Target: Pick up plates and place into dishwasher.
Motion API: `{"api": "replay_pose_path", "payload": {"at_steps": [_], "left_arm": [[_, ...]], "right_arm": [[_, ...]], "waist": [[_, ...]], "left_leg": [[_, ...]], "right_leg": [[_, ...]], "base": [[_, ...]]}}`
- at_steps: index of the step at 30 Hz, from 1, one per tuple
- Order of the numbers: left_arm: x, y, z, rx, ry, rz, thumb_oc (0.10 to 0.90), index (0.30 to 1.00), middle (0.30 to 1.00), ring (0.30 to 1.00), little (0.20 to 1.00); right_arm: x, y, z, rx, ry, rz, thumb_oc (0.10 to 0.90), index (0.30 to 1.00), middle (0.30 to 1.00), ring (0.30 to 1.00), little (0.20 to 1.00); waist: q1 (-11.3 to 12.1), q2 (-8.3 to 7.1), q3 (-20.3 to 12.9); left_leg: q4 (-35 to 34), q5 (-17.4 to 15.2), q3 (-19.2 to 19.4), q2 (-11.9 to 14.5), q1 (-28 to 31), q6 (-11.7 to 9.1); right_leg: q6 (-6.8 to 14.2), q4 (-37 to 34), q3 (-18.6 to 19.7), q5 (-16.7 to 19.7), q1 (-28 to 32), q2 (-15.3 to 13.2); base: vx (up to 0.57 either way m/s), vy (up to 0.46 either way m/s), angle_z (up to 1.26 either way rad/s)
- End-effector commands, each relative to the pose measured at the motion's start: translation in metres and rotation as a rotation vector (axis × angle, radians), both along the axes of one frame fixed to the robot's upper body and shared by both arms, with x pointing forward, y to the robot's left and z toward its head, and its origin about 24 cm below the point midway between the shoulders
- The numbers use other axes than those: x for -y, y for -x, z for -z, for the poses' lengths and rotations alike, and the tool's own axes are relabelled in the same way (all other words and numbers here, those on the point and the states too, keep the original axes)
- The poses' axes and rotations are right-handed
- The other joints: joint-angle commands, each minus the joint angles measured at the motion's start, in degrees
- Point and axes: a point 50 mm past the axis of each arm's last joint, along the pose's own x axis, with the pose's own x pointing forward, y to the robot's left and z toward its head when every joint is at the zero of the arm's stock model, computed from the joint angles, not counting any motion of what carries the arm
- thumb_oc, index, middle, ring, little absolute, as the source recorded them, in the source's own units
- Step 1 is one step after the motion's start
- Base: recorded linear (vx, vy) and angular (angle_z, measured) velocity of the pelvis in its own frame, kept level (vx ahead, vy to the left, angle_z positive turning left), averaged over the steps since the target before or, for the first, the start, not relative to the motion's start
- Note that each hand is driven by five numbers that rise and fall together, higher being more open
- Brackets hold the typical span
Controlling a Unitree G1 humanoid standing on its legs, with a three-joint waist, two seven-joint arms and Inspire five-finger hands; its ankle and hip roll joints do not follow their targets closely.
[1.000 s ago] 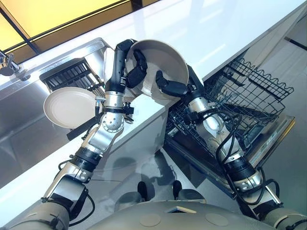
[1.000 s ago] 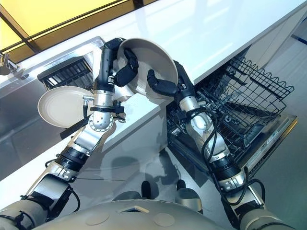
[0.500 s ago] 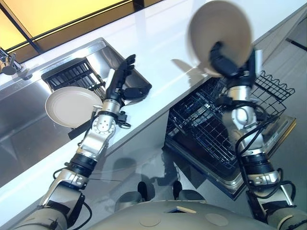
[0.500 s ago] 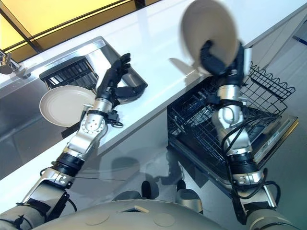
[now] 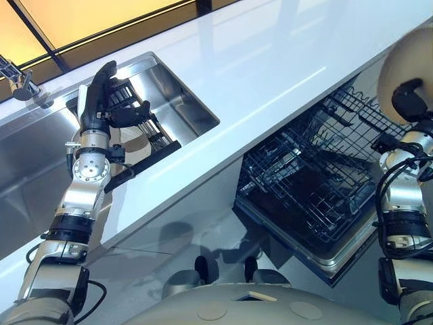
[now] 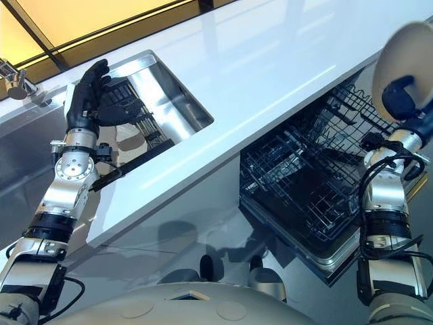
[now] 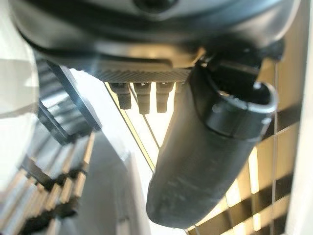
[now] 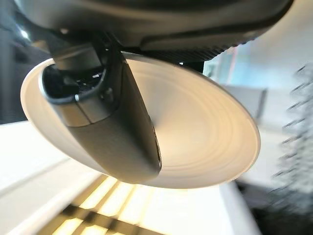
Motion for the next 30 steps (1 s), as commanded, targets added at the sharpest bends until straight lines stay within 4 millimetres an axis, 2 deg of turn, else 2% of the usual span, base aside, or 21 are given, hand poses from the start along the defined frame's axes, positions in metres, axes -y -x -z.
{"api": "replay_pose_path", "payload": {"at_steps": [1, 5, 8, 11, 16, 21, 25, 30], "left_arm": [[-0.019, -0.004, -0.046, 0.192, -0.064, -0.038, 0.800, 0.900, 0.900, 0.900, 0.900], [-0.025, 0.000, -0.044, 0.185, -0.071, -0.063, 0.800, 0.900, 0.900, 0.900, 0.900], [-0.027, 0.002, -0.043, 0.185, -0.080, -0.074, 0.800, 0.900, 0.900, 0.900, 0.900], [-0.027, 0.001, -0.049, 0.217, -0.076, -0.076, 0.800, 0.900, 0.900, 0.900, 0.900], [-0.026, 0.000, -0.080, 0.398, 0.030, -0.051, 0.800, 0.900, 0.900, 0.900, 0.900], [-0.025, 0.002, -0.093, 0.494, 0.190, 0.012, 0.800, 0.900, 0.900, 0.900, 0.900], [-0.023, 0.005, -0.093, 0.526, 0.232, 0.040, 0.800, 0.900, 0.900, 0.900, 0.900], [-0.025, 0.008, -0.095, 0.524, 0.217, 0.044, 0.800, 0.900, 0.900, 0.900, 0.900]], "right_arm": [[0.024, -0.001, -0.054, 0.035, 0.192, -0.013, 0.100, 0.300, 0.300, 0.300, 0.200], [0.035, 0.002, -0.033, -0.141, 0.198, -0.029, 0.100, 0.300, 0.300, 0.300, 0.200], [0.042, 0.003, -0.027, -0.244, 0.223, -0.022, 0.100, 0.300, 0.300, 0.300, 0.200], [0.049, 0.002, -0.033, -0.317, 0.286, 0.005, 0.100, 0.300, 0.300, 0.300, 0.200], [0.053, -0.009, -0.066, -0.376, 0.462, 0.052, 0.100, 0.300, 0.300, 0.300, 0.200], [0.049, -0.016, -0.072, -0.442, 0.541, 0.041, 0.100, 0.300, 0.300, 0.300, 0.200], [0.051, -0.019, -0.058, -0.622, 0.571, 0.024, 0.100, 0.300, 0.300, 0.300, 0.200], [0.064, -0.009, -0.018, -0.935, 0.490, -0.011, 0.100, 0.300, 0.300, 0.300, 0.200]], "waist": [[1.0, 0.39, -5.4], [1.3, 0.39, -4.8], [1.5, 0.61, -4.0], [1.7, 1.10, -2.3], [2.3, 2.03, 2.3], [2.9, 2.09, 4.6], [3.6, 1.99, 5.6], [4.5, 1.99, 6.1]], "left_leg": [[0.2, -6.6, -2.2, -2.1, 0.8, 0.3], [0.2, -7.0, -2.7, -2.0, 1.3, 0.0], [0.4, -6.6, -3.1, -1.8, 1.1, -0.4], [1.2, -6.2, -3.6, -1.7, 0.0, -0.7], [3.0, -5.0, -5.1, -1.7, -4.7, -1.2], [4.0, -4.4, -6.1, -1.6, -7.0, -1.5], [4.7, -3.8, -6.8, -1.6, -8.2, -1.7], [4.8, -3.3, -7.2, -1.5, -8.6, -2.0]], "right_leg": [[1.5, 4.7, -2.2, -8.0, -1.1, 3.2], [1.4, 5.1, -2.6, -8.7, -0.8, 3.3], [1.2, 6.0, -3.0, -9.0, -1.2, 3.2], [1.0, 7.7, -3.3, -9.4, -2.5, 3.0], [0.3, 10.1, -2.8, -9.3, -6.9, 3.1], [-0.2, 10.8, -2.9, -9.3, -8.5, 3.3], [-0.7, 11.3, -3.7, -9.5, -8.9, 3.1], [-1.2, 11.6, -4.9, -9.9, -8.8, 2.7]], "base": [[0.09, -0.039, 0.02], [0.12, -0.053, 0.03], [0.09, -0.059, 0.09], [0.00, -0.036, 0.14], [-0.11, -0.044, 0.17], [-0.04, -0.061, 0.17], [0.00, -0.049, 0.08], [0.01, -0.006, 0.14]]}}
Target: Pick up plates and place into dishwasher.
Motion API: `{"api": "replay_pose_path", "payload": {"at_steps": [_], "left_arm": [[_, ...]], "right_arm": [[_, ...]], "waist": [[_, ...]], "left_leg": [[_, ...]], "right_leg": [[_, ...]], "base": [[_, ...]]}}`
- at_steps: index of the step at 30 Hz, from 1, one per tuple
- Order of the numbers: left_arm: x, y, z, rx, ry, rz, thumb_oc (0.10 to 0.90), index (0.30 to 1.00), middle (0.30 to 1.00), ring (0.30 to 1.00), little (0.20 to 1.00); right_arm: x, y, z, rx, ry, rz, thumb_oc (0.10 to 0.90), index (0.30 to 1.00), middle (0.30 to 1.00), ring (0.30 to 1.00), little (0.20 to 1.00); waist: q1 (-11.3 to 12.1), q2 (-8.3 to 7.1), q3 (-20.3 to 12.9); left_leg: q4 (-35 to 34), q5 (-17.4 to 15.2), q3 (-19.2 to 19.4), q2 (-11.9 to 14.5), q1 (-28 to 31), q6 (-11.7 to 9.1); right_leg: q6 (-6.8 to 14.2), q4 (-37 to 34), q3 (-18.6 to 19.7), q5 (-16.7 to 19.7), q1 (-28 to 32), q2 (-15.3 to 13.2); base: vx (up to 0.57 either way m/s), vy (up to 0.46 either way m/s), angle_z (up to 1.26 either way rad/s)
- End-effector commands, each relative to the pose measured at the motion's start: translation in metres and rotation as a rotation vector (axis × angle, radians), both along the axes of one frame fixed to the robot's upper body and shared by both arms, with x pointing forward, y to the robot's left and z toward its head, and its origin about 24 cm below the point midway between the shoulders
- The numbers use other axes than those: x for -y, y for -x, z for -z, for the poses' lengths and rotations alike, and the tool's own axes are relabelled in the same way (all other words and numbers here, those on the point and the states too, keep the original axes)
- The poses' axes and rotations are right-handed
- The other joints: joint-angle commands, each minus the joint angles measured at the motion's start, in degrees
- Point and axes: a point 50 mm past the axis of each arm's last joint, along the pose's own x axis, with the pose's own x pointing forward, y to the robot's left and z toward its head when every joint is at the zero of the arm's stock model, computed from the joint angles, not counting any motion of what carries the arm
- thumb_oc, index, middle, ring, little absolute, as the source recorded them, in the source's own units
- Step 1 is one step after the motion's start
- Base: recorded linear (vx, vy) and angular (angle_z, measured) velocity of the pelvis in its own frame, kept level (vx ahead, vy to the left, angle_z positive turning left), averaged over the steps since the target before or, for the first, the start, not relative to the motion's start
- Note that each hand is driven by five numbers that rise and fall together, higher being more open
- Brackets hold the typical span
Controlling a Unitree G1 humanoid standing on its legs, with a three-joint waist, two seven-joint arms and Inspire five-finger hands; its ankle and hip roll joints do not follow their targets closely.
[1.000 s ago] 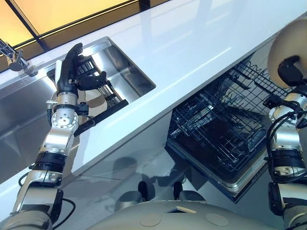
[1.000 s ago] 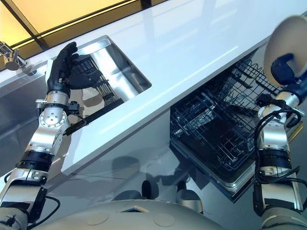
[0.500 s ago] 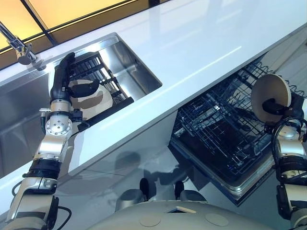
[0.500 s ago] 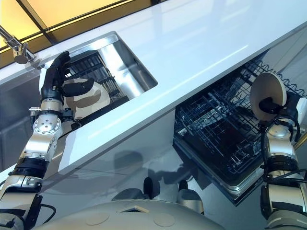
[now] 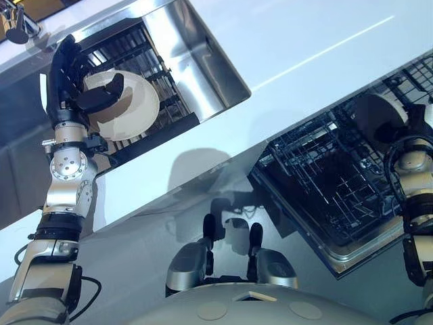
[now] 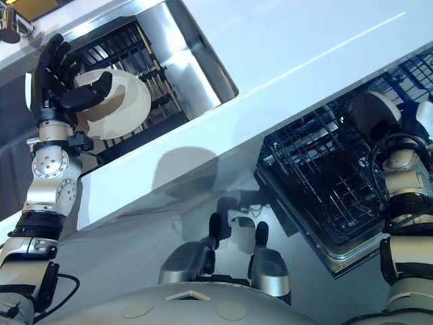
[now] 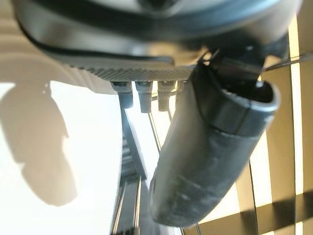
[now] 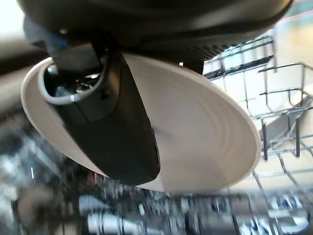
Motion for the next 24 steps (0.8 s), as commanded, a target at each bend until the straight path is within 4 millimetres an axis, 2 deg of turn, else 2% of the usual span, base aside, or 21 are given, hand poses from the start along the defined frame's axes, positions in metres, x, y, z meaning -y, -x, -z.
{"api": "replay_pose_path", "payload": {"at_steps": [1, 2, 3, 4, 8, 18, 24], "left_arm": [[-0.010, 0.010, -0.058, 0.274, -0.030, -0.016, 0.800, 0.900, 0.900, 0.900, 0.900], [-0.011, 0.010, -0.059, 0.274, -0.031, -0.015, 0.800, 0.900, 0.900, 0.900, 0.900], [-0.011, 0.011, -0.059, 0.272, -0.028, -0.011, 0.800, 0.900, 0.900, 0.900, 0.900], [-0.011, 0.011, -0.060, 0.272, -0.031, -0.012, 0.800, 0.900, 0.900, 0.900, 0.900], [-0.012, 0.012, -0.060, 0.267, -0.034, -0.007, 0.800, 0.900, 0.900, 0.900, 0.900], [-0.014, 0.016, -0.050, 0.239, -0.035, -0.001, 0.800, 0.900, 0.900, 0.900, 0.900], [-0.012, 0.017, -0.044, 0.222, -0.048, -0.005, 0.800, 0.900, 0.900, 0.900, 0.900]], "right_arm": [[0.026, 0.010, -0.025, -0.127, 0.113, 0.049, 0.100, 0.300, 0.300, 0.300, 0.200], [0.028, 0.012, -0.021, -0.145, 0.107, 0.060, 0.100, 0.300, 0.300, 0.300, 0.200], [0.031, 0.016, -0.013, -0.183, 0.091, 0.080, 0.550, 0.686, 0.686, 0.686, 0.650], [0.033, 0.019, -0.008, -0.204, 0.083, 0.093, 0.800, 0.900, 0.900, 0.900, 0.900], [0.039, 0.027, -0.001, -0.237, 0.077, 0.130, 0.800, 0.900, 0.900, 0.900, 0.900], [0.037, 0.032, 0.013, -0.218, 0.053, 0.141, 0.800, 0.900, 0.900, 0.900, 0.900], [0.017, 0.017, 0.009, -0.017, -0.023, 0.058, 0.800, 0.900, 0.900, 0.900, 0.900]], "waist": [[1.2, -0.49, -4.3], [1.2, -0.50, -4.3], [1.4, -0.48, -4.4], [1.6, -0.51, -4.5], [2.1, -0.55, -4.9], [2.3, -0.45, -7.4], [1.8, -0.39, -8.9]], "left_leg": [[4.8, -5.8, -0.4, -0.8, -1.6, -1.8], [4.8, -5.8, -0.4, -0.8, -1.6, -1.7], [4.9, -5.8, -0.5, -0.9, -1.4, -1.7], [4.9, -5.8, -0.5, -0.9, -1.3, -1.7], [4.8, -5.9, -0.8, -1.1, -0.8, -1.6], [3.5, -6.1, -0.8, -1.6, 1.3, -1.1], [2.3, -6.4, -0.5, -1.6, 2.9, -1.0]], "right_leg": [[-1.3, 11.6, -0.2, -10.0, -4.9, 2.8], [-1.4, 11.6, -0.3, -10.0, -4.8, 2.8], [-1.4, 11.6, -0.4, -10.1, -4.6, 2.7], [-1.4, 11.5, -0.6, -10.1, -4.5, 2.7], [-1.4, 11.3, -0.8, -10.2, -3.8, 2.6], [-0.8, 10.1, -0.5, -10.0, -1.8, 2.5], [-0.4, 9.0, -0.2, -9.7, -0.7, 2.5]], "base": [[0.03, 0.000, 0.12], [0.03, 0.004, 0.16], [0.03, 0.005, 0.17], [0.04, 0.005, 0.16], [0.01, 0.002, 0.04], [0.00, 0.038, 0.01], [-0.02, 0.044, -0.01]]}}
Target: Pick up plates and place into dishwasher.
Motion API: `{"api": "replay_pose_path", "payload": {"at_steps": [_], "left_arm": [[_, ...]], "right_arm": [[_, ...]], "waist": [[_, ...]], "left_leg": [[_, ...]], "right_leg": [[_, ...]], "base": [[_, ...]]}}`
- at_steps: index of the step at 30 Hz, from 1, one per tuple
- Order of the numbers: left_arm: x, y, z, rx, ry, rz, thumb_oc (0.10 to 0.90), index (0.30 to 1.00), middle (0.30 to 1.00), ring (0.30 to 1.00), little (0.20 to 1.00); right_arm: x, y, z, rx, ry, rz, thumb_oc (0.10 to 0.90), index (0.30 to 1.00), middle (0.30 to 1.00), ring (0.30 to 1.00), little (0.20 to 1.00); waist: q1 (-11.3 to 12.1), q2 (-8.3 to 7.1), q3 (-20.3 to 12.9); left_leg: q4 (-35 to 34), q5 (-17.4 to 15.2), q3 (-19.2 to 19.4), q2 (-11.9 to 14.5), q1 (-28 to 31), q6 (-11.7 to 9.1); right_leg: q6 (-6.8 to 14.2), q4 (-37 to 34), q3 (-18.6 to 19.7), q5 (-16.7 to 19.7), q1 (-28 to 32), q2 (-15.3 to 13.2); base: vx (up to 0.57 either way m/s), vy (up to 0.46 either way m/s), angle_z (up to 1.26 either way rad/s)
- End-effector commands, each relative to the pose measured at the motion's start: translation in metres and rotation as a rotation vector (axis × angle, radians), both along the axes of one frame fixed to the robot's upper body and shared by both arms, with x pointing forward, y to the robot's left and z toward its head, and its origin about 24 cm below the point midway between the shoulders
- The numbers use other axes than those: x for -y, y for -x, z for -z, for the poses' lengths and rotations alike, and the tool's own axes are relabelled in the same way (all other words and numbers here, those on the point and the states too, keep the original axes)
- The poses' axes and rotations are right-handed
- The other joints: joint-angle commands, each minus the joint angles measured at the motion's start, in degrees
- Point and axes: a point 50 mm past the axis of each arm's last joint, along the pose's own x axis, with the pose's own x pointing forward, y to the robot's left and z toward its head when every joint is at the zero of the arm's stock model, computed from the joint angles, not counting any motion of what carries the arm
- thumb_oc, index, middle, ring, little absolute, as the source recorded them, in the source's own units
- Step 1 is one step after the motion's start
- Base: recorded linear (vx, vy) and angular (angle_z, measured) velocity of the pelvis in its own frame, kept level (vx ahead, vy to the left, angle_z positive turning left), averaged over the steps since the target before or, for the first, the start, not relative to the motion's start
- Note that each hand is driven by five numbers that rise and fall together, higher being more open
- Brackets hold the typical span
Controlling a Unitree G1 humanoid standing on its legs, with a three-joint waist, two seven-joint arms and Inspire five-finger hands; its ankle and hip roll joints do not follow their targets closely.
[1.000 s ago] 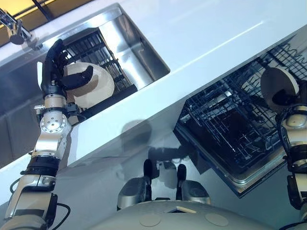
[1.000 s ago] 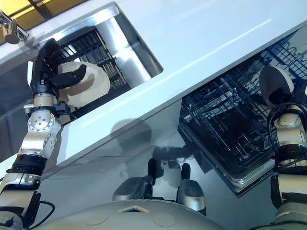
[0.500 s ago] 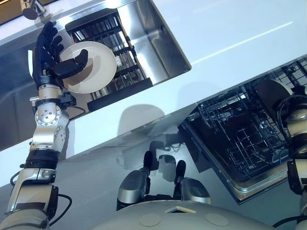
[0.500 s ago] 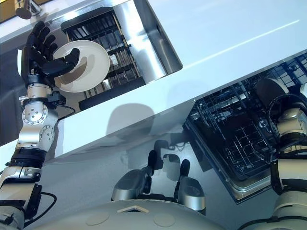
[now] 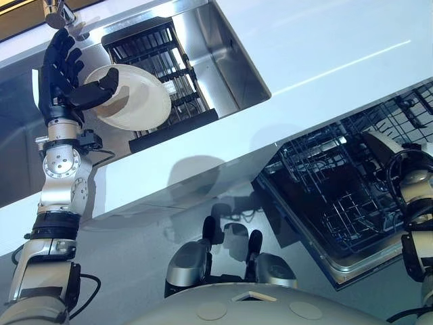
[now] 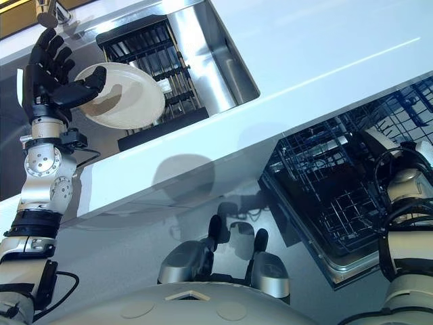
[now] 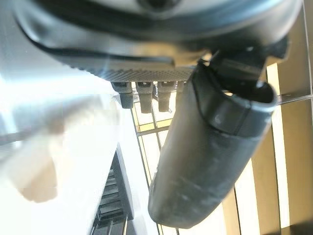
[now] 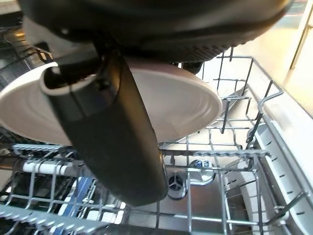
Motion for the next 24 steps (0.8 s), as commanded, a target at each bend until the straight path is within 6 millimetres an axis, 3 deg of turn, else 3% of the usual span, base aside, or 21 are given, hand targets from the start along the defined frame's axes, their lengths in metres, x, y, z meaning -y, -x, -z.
{"api": "replay_pose_path", "payload": {"at_steps": [1, 8, 20, 24], "left_arm": [[-0.004, 0.014, -0.040, 0.212, -0.059, -0.007, 0.800, 0.900, 0.900, 0.900, 0.900], [-0.007, 0.021, -0.029, 0.204, -0.059, -0.046, 0.800, 0.900, 0.900, 0.900, 0.900], [-0.005, 0.024, -0.021, 0.188, -0.070, -0.064, 0.800, 0.900, 0.900, 0.900, 0.900], [-0.007, 0.026, -0.020, 0.158, -0.130, -0.082, 0.800, 0.900, 0.900, 0.900, 0.900]], "right_arm": [[-0.006, -0.013, -0.035, 0.218, 0.139, -0.084, 0.800, 0.900, 0.900, 0.900, 0.900], [-0.046, -0.023, -0.044, 0.430, 0.156, -0.258, 0.800, 0.900, 0.900, 0.900, 0.900], [-0.073, -0.019, -0.053, 0.527, 0.141, -0.432, 0.800, 0.900, 0.900, 0.900, 0.900], [-0.087, -0.018, -0.060, 0.627, 0.033, -0.514, 0.800, 0.900, 0.900, 0.900, 0.900]], "waist": [[-0.3, 0.25, -9.4], [-1.6, 0.30, -11.6], [-3.2, -0.21, -14.3], [-3.6, -0.37, -14.9]], "left_leg": [[2.1, -7.2, 0.6, -1.2, -0.1, -1.2], [0.9, -7.8, 1.9, -1.3, 1.5, -0.9], [0.2, -8.9, 3.8, -1.1, 3.2, -0.3], [0.1, -8.7, 4.4, -1.1, 3.1, -0.1]], "right_leg": [[-0.8, 8.8, 1.0, -9.2, -4.4, 3.0], [-0.1, 7.5, 1.7, -9.0, -3.5, 3.0], [0.9, 6.7, 2.8, -9.0, -2.4, 2.8], [1.2, 5.9, 3.0, -7.9, -2.6, 2.8]], "base": [[-0.03, 0.053, -0.03], [-0.05, 0.053, -0.07], [-0.04, 0.050, -0.10], [-0.04, 0.054, -0.11]]}}
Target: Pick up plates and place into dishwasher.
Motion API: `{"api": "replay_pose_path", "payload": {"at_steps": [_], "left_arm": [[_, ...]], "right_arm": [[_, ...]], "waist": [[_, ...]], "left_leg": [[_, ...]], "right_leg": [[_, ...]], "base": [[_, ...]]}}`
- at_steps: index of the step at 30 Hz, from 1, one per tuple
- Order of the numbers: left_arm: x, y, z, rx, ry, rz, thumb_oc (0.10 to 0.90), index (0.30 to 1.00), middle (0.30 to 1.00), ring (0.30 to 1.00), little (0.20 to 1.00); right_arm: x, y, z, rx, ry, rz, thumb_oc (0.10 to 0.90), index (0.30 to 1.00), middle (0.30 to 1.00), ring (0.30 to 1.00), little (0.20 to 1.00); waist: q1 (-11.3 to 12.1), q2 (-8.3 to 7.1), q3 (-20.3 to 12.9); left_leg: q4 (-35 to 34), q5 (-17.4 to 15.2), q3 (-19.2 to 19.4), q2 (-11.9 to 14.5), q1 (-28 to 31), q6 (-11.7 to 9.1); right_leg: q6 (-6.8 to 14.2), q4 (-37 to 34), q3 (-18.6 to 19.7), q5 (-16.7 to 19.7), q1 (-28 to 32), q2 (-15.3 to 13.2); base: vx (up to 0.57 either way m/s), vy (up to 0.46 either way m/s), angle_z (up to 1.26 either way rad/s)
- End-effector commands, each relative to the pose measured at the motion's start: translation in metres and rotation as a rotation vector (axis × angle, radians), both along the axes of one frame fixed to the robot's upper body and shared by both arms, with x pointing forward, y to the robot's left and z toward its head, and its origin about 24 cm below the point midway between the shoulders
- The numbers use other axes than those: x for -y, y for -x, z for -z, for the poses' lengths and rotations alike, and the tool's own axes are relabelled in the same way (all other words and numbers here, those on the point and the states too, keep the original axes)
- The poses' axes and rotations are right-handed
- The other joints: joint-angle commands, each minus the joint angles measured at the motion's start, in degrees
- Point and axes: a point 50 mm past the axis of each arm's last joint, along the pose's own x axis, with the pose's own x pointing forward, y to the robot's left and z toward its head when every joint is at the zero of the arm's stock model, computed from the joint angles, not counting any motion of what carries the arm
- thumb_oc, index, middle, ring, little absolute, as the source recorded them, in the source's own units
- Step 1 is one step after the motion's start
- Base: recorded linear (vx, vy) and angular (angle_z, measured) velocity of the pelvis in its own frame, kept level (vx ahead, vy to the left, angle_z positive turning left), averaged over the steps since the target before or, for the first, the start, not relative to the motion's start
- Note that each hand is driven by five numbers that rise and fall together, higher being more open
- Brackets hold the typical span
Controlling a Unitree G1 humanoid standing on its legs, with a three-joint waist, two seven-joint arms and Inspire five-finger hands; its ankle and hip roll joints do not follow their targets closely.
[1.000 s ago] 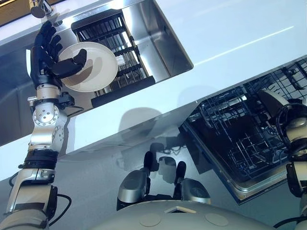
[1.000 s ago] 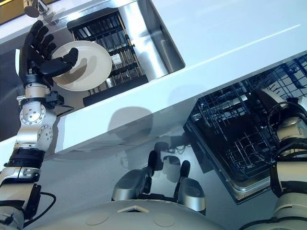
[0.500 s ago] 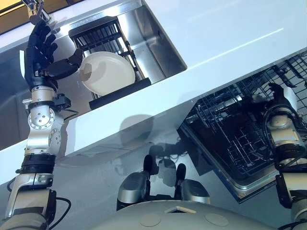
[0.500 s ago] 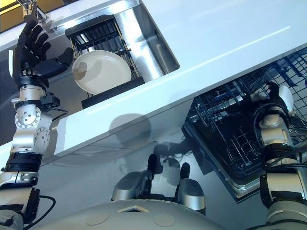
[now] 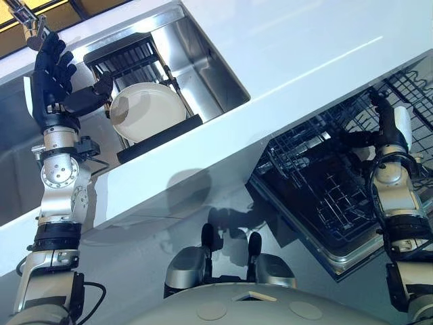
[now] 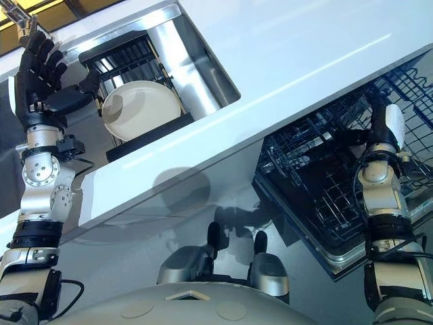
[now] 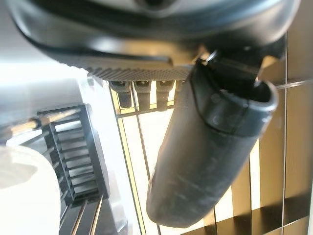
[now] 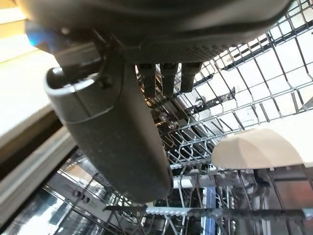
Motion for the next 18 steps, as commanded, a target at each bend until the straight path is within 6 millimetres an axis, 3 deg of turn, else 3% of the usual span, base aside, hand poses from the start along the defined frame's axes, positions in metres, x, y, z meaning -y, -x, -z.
{"api": "replay_pose_path", "payload": {"at_steps": [1, 9, 18], "left_arm": [[-0.006, 0.010, -0.024, 0.118, -0.140, -0.041, 0.800, 0.900, 0.900, 0.900, 0.900], [-0.026, 0.011, -0.019, -0.079, -0.362, -0.114, 0.800, 0.900, 0.900, 0.900, 0.900], [-0.065, 0.011, -0.009, -0.397, -0.542, -0.185, 0.800, 0.900, 0.900, 0.900, 0.900]], "right_arm": [[-0.015, 0.002, -0.034, 0.202, 0.004, -0.169, 0.800, 0.900, 0.900, 0.900, 0.900], [-0.060, 0.016, -0.036, 0.374, -0.328, -0.487, 0.800, 0.900, 0.900, 0.900, 0.900], [-0.085, 0.025, -0.034, 0.328, -0.362, -0.661, 0.800, 0.900, 0.900, 0.900, 0.900]], "waist": [[-1.0, 0.47, -13.7], [-2.0, 1.36, -14.4], [-3.8, 2.24, -13.9]], "left_leg": [[0.1, -7.6, 0.7, -1.3, 1.2, -0.4], [0.7, -8.4, 2.1, -1.6, 1.4, 0.4], [4.0, -11.0, 4.0, -3.2, 0.9, 2.4]], "right_leg": [[1.5, 5.7, -1.3, -8.3, -2.6, 2.7], [2.1, 6.1, -0.8, -8.3, -3.2, 2.2], [3.0, 7.7, 1.4, -8.5, -4.4, 1.0]], "base": [[-0.05, 0.036, -0.05], [0.00, 0.082, -0.12], [0.03, 0.129, -0.13]]}}
